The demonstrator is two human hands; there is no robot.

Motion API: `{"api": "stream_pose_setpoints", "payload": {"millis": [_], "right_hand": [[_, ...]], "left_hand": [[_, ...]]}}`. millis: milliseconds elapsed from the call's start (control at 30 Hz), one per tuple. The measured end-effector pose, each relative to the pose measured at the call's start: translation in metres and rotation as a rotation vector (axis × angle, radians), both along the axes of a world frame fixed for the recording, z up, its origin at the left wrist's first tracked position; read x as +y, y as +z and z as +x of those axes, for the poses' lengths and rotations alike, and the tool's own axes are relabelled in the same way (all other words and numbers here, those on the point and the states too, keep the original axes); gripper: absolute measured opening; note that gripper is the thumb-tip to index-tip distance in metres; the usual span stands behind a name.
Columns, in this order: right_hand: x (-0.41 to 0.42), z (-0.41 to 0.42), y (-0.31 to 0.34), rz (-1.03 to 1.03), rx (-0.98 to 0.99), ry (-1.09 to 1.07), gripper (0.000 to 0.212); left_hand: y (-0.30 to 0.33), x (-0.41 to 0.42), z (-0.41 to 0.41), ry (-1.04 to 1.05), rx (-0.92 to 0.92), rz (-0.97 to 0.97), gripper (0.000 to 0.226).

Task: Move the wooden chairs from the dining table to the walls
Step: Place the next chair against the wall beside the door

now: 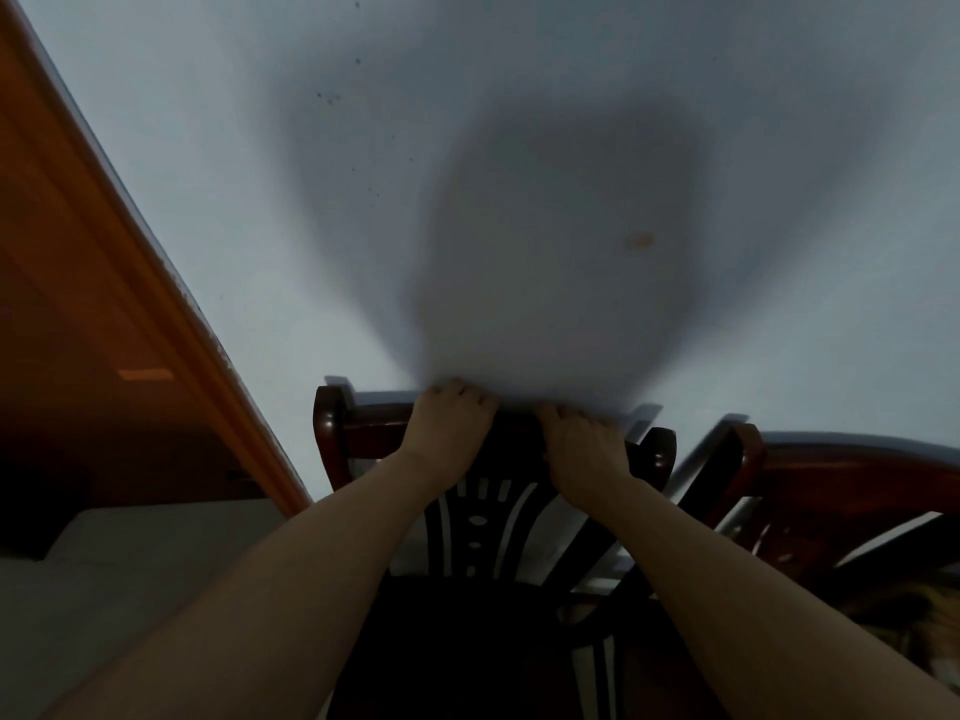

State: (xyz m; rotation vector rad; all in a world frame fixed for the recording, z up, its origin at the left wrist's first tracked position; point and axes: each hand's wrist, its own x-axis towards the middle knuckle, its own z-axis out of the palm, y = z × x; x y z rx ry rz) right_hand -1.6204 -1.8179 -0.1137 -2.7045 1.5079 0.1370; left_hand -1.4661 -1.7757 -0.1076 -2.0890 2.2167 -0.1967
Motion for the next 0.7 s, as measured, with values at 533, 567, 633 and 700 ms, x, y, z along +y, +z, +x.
{"api": "stream_pose_setpoints", "payload": {"millis": [533,567,633,700], "right_hand": [[0.065,0.0,0.029,0.094,0.072,0.113,0.065],[0.07,0.0,0.029,0.11,0.076,0.13,0.065],[0.081,0.002,0.028,0.141,0.069,0.152,0.067],[0.096,0.001,0.031,0.146,0.052,0.197,0.066]], "left_hand": [[0.02,0.096,0.015,0.163,0.078,0.061,0.048],[0.022,0.104,0.016,0.186,0.072,0.085,0.049],[0.022,0.119,0.02,0.236,0.069,0.148,0.053],[0.026,0.14,0.019,0.305,0.061,0.2,0.054]]}}
